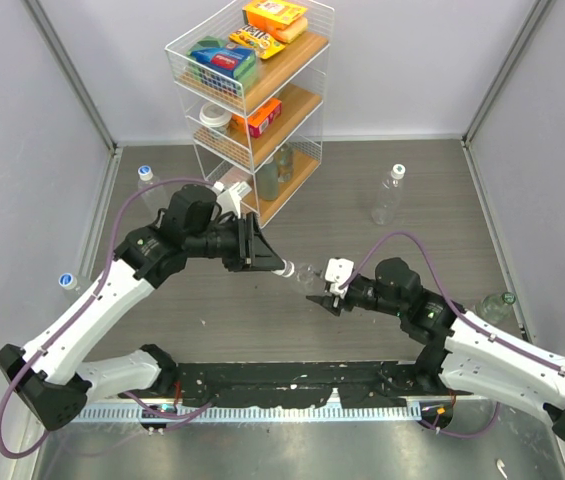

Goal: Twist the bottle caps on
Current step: Screw the bottle cap onto the plastic bottle.

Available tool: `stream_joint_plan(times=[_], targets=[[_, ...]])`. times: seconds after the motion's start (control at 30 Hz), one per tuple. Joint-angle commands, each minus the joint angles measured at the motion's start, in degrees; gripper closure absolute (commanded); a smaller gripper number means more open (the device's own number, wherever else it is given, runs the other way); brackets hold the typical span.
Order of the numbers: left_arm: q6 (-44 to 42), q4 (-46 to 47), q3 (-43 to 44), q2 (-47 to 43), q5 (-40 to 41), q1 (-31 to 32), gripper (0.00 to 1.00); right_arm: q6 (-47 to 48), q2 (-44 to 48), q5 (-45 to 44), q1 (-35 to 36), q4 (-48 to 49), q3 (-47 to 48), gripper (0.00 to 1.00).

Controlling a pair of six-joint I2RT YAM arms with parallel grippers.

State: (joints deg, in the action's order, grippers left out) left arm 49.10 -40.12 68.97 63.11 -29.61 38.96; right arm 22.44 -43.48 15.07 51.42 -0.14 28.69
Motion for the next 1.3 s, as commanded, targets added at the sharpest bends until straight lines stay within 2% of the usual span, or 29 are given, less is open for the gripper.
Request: stream_joint_plan(times=[0.0,0.17,0.57,0.77,0.93,1.13,1.27], targets=[[1.2,4.3,-0.2,-1.1,-1.2,-0.1,0.80,-2.1,-0.8,0.4,0.3,3.7,3.8,0.99],[0.6,3.6,-0.2,-1.1,0.8,0.0,0.80,-2.5,-0.1,1.1,0.3,3.1,3.7,0.99],[-3.7,-3.0,0.9,2.9,-2.9,0.0,0.79,-1.6,-2.2,0.0,0.6,0.5,6.6,0.99],[-3.7,1.6,-0.9,2.8,-6.4,0.1,0.78,-5.3,-2.7,-0.5,0.6,2.8,7.0,0.99],[-3.6,6.9,-3.4,2.5,-13.6,0.0,0.77,-5.7,-1.5,3.0,0.6,6.3,5.9,0.99],[-10.4,-0.5,-1.5,3.8,-14.8,0.2,0.75,-9.0,-0.6,6.3,0.6,5.4,7.0,0.99],[-13.8,-0.5,-1.5,4.2,-18.5,0.3,0.72,-12.1,-1.2,9.3,0.6,7.2,7.3,0.99]])
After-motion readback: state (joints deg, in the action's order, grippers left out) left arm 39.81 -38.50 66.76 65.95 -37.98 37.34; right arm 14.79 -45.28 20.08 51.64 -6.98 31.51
